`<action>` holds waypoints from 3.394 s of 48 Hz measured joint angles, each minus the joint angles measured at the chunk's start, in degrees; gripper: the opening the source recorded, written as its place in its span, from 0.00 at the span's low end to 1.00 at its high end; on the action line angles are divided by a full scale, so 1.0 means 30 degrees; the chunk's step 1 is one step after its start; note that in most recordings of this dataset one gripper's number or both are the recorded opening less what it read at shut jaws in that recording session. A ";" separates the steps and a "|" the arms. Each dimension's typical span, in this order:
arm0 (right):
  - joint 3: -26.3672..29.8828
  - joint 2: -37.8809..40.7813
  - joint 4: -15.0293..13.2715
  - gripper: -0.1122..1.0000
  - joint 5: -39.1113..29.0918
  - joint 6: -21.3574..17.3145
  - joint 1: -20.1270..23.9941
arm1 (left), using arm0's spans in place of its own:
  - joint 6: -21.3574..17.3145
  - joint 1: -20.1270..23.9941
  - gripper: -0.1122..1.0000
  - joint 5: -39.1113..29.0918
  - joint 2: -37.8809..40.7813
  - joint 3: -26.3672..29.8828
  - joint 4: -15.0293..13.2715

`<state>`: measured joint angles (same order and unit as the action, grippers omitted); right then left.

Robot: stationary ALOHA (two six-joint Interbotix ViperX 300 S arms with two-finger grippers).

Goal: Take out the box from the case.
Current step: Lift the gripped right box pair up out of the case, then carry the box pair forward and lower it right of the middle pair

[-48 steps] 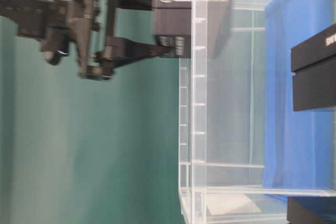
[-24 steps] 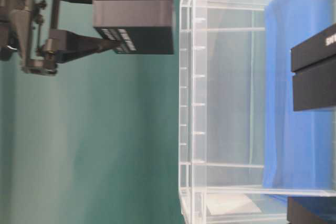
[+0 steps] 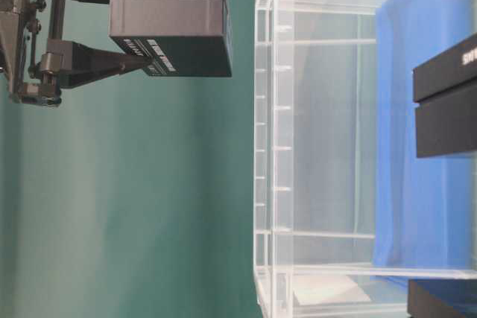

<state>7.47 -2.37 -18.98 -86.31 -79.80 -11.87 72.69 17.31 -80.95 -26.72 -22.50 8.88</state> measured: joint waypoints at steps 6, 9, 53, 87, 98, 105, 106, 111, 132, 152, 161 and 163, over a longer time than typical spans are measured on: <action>0.0000 0.0000 0.0000 0.70 0.0000 0.0000 0.0000 | 0.0000 -0.0029 0.96 -0.0029 0.0000 0.0000 0.0000; 0.0000 0.0000 -0.0059 0.70 0.0000 0.0000 0.0000 | 0.0000 -0.0029 0.96 0.0000 0.0000 0.0000 0.0000; 0.0000 0.0000 -0.0469 0.70 -0.0674 -0.0557 0.1377 | 0.0000 -0.0029 0.96 0.0000 0.0000 0.0000 0.0000; 0.0000 0.0000 -0.0879 0.70 -0.2549 -0.4863 0.6680 | -0.0029 -0.0059 0.96 -0.0029 0.0000 0.0000 0.0029; 0.0000 0.0000 -0.0879 0.70 -0.3252 -0.6768 0.8467 | -0.0029 -0.0059 0.96 -0.0029 0.0000 0.0000 0.0029; 0.0059 0.0000 -0.0879 0.70 -0.3340 -0.7881 0.9375 | -0.0029 -0.0029 0.96 -0.0029 0.0000 0.0000 0.0029; 0.0088 0.0000 -0.0879 0.70 -0.3340 -0.8057 0.9551 | -0.0029 -0.0059 0.96 -0.0029 0.0000 0.0000 0.0029; 0.0293 0.0029 -0.0879 0.70 -0.3340 -0.8848 1.0254 | 0.0000 -0.0029 0.96 -0.0029 0.0000 0.0000 0.0029; 0.0762 0.0586 -0.0879 0.70 -0.4189 -1.0078 1.1689 | 0.0000 -0.0029 0.96 -0.0029 0.0000 0.0000 0.0029; 0.0410 0.0996 -0.0674 0.70 -0.4072 -1.0137 1.1748 | 0.0000 -0.0059 0.96 -0.0059 0.0029 0.0000 0.0029; -0.0879 0.1025 -0.0146 0.70 -0.2637 -1.0635 1.1719 | 0.0000 -0.0059 0.96 -0.0029 0.0029 -0.0088 0.0029; -0.1201 0.1055 -0.0088 0.70 -0.2344 -1.0957 1.1748 | 0.0000 -0.0059 0.96 -0.0029 0.0029 -0.0088 0.0029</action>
<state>3.87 0.79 -19.25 -93.34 -112.68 23.38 72.69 17.14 -81.04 -26.63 -22.76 8.96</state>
